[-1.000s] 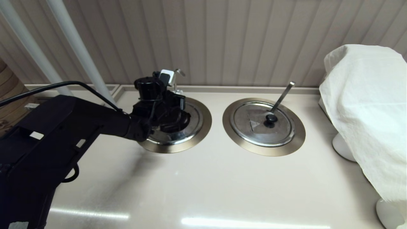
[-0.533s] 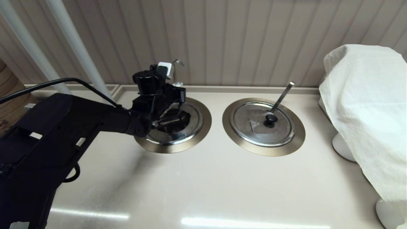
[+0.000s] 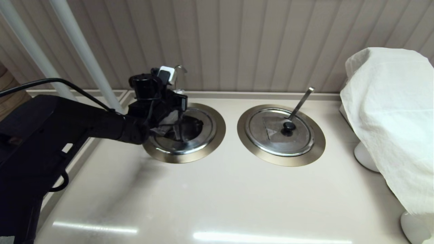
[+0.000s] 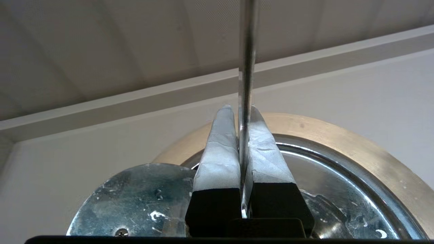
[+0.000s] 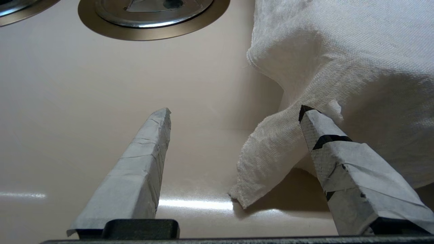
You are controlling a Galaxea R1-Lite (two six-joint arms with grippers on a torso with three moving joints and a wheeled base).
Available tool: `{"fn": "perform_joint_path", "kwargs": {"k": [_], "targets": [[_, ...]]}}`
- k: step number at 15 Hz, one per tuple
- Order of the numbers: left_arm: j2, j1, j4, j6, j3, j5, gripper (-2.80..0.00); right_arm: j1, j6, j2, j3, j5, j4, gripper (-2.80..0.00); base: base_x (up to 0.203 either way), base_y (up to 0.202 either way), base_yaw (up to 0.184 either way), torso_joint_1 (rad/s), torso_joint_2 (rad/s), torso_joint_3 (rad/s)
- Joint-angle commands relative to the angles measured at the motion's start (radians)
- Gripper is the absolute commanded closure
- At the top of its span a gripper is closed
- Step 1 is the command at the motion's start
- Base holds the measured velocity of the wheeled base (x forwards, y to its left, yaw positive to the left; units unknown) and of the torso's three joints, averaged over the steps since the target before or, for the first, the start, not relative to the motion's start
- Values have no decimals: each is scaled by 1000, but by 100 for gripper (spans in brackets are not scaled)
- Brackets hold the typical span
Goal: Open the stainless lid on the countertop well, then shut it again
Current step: Stir with a spoon
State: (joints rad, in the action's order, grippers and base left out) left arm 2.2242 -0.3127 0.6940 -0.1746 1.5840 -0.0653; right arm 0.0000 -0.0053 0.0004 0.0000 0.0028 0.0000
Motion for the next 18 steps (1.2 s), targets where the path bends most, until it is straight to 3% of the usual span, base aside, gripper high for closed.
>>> {"fn": "perform_joint_path", "kwargs": {"k": [1, 5, 9, 11, 13, 18], "targets": [[-18, 10, 5, -2, -5, 0, 0, 0, -1, 0, 0, 0, 0, -280, 0, 0, 0, 0, 0, 0], [-55, 2, -39, -3, -74, 35, 0, 0, -1, 0, 0, 0, 0, -280, 0, 0, 0, 0, 0, 0], [-171, -2, -140, -1, -188, 257, 0, 0, -1, 0, 0, 0, 0, -280, 0, 0, 0, 0, 0, 0], [-157, -25, -134, 2, -185, 258, 0, 0, -1, 0, 0, 0, 0, -280, 0, 0, 0, 0, 0, 0], [-114, -37, -131, 2, -144, 242, 0, 0, -1, 0, 0, 0, 0, -280, 0, 0, 0, 0, 0, 0], [87, -46, 73, 0, 72, -29, 0, 0, -1, 0, 0, 0, 0, -280, 0, 0, 0, 0, 0, 0]]}}
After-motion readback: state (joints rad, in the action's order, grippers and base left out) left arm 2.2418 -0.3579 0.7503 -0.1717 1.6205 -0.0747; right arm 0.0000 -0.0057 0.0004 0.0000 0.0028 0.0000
